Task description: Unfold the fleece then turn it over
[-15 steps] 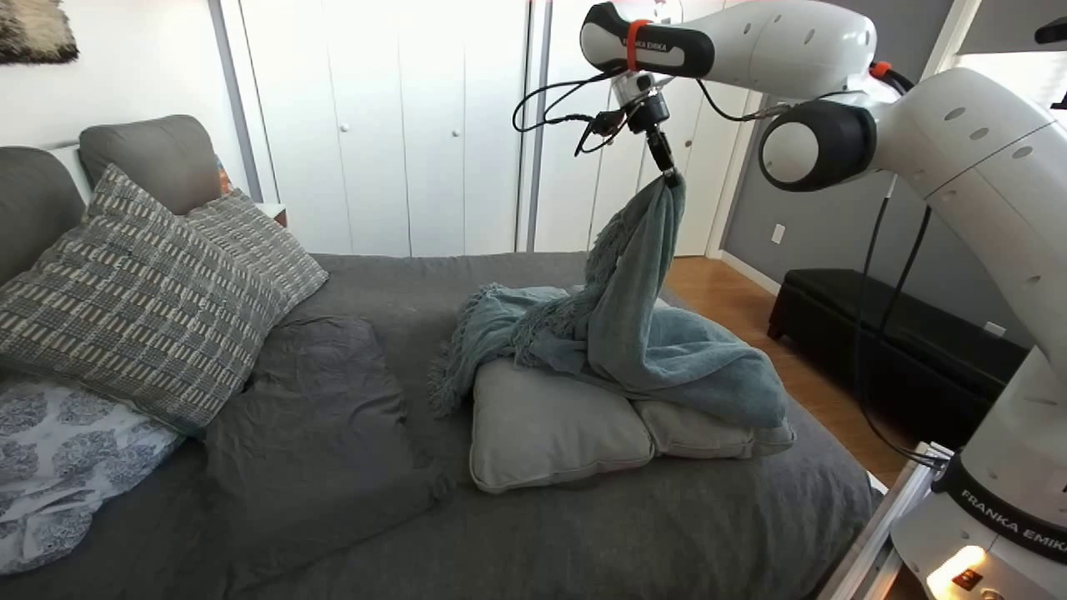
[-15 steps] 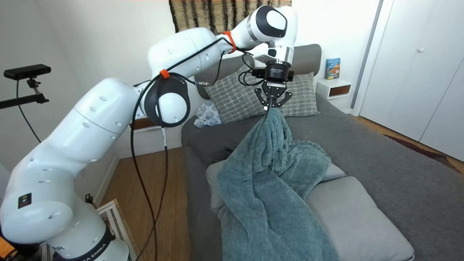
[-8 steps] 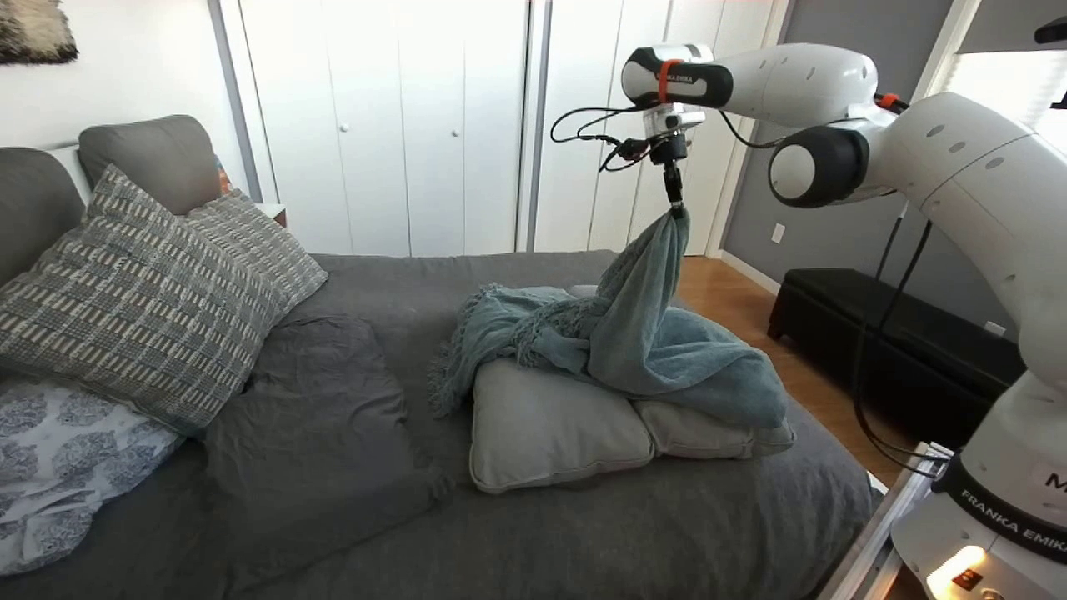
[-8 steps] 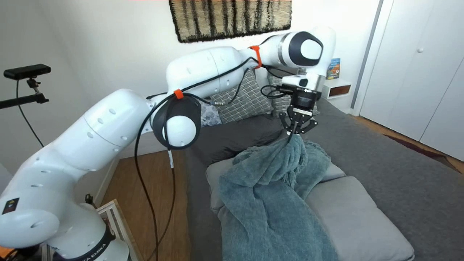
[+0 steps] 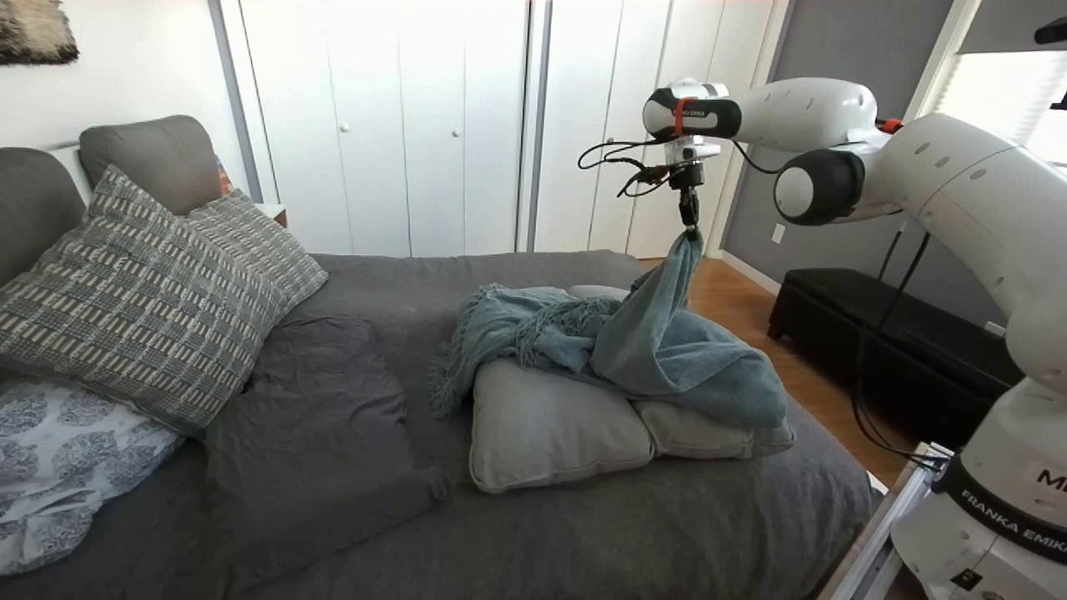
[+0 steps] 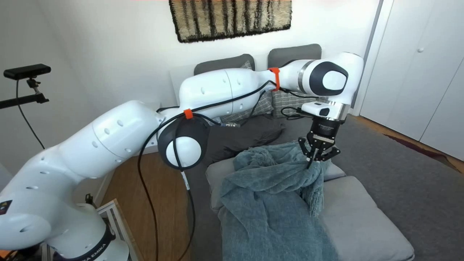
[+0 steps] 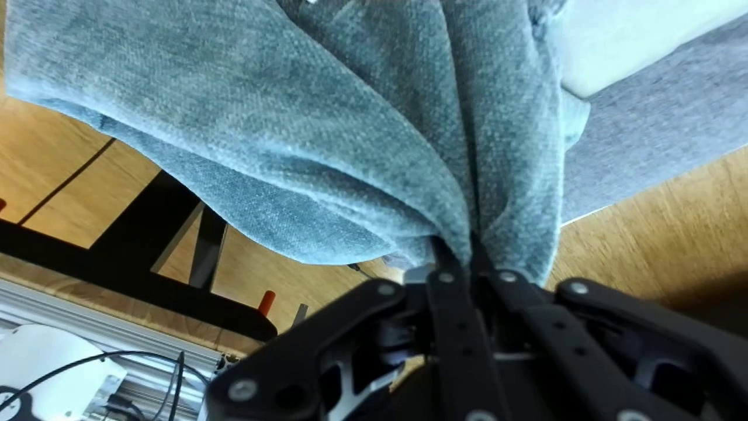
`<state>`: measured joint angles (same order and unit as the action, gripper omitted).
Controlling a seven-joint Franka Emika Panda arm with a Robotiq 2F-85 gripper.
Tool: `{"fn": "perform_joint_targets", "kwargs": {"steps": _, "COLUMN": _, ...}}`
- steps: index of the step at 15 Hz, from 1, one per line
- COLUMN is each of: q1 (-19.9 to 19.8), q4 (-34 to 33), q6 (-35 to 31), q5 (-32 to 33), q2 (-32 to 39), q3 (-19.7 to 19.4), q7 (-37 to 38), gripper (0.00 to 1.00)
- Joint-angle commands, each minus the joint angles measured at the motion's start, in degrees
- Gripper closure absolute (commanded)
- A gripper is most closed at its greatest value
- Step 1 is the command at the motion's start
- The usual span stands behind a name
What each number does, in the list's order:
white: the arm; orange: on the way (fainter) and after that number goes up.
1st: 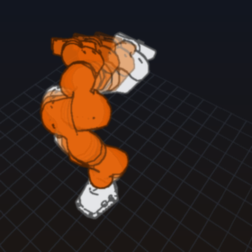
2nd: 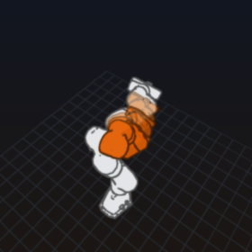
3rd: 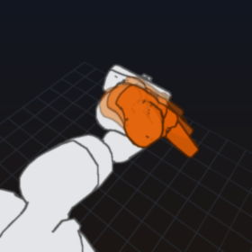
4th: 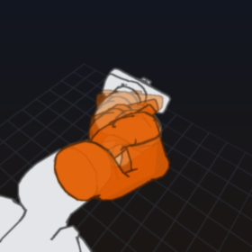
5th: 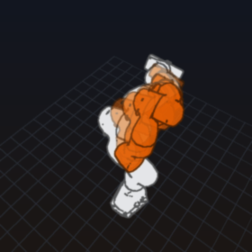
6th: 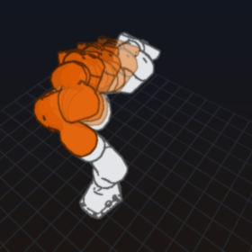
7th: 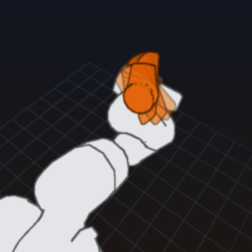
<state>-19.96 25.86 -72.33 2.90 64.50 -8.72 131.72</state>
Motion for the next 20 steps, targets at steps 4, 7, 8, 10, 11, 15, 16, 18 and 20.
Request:
{"fn": "perform_joint_targets", "kwargs": {"steps": 4, "q1": 0.6, "q4": 0.3, "q6": -0.7, "q5": -0.4, "q2": -0.3, "q3": -0.5, "q7": -0.2, "gripper": 0.99}}
{"fn": "perform_joint_targets", "kwargs": {"steps": 7, "q1": -0.4, "q4": 0.5, "q6": -5.6, "q5": -0.7, "q2": 2.8, "q3": -0.3, "q7": -1.8, "gripper": 0.99}}
{"fn": "perform_joint_targets", "kwargs": {"steps": 8, "q1": -1.3, "q4": 0.2, "q6": -6.9, "q5": -1.1, "q2": 4.5, "q3": -0.2, "q7": -1.8, "gripper": 0.99}}
{"fn": "perform_joint_targets", "kwargs": {"steps": 10, "q1": -3.6, "q4": -4.5, "q6": -6.8, "q5": -1.5, "q2": 10.4, "q3": -0.4, "q7": -1.8, "gripper": 0.99}}
{"fn": "perform_joint_targets", "kwargs": {"steps": 11, "q1": -4.4, "q4": -2.9, "q6": -8.8, "q5": -1.3, "q2": 11.3, "q3": -0.7, "q7": -1.2, "gripper": 0.99}}
{"fn": "perform_joint_targets", "kwargs": {"steps": 15, "q1": -9.7, "q4": -3.1, "q6": -16.4, "q5": -2.1, "q2": 18.2, "q3": -1.7, "q7": 1.6, "gripper": 0.99}}
{"fn": "perform_joint_targets", "kwargs": {"steps": 16, "q1": -10.7, "q4": -3.1, "q6": -18.1, "q5": -2.4, "q2": 19.5, "q3": -1.6, "q7": 2.0, "gripper": 0.99}}
{"fn": "perform_joint_targets", "kwargs": {"steps": 18, "q1": -11.9, "q4": -2.6, "q6": -20.7, "q5": -3.1, "q2": 21.5, "q3": -1.5, "q7": 2.4, "gripper": 0.99}}
{"fn": "perform_joint_targets", "kwargs": {"steps": 20, "q1": -12.3, "q4": -2.9, "q6": -22.7, "q5": -4.3, "q2": 22.0, "q3": -0.6, "q7": 1.4, "gripper": 0.68}}
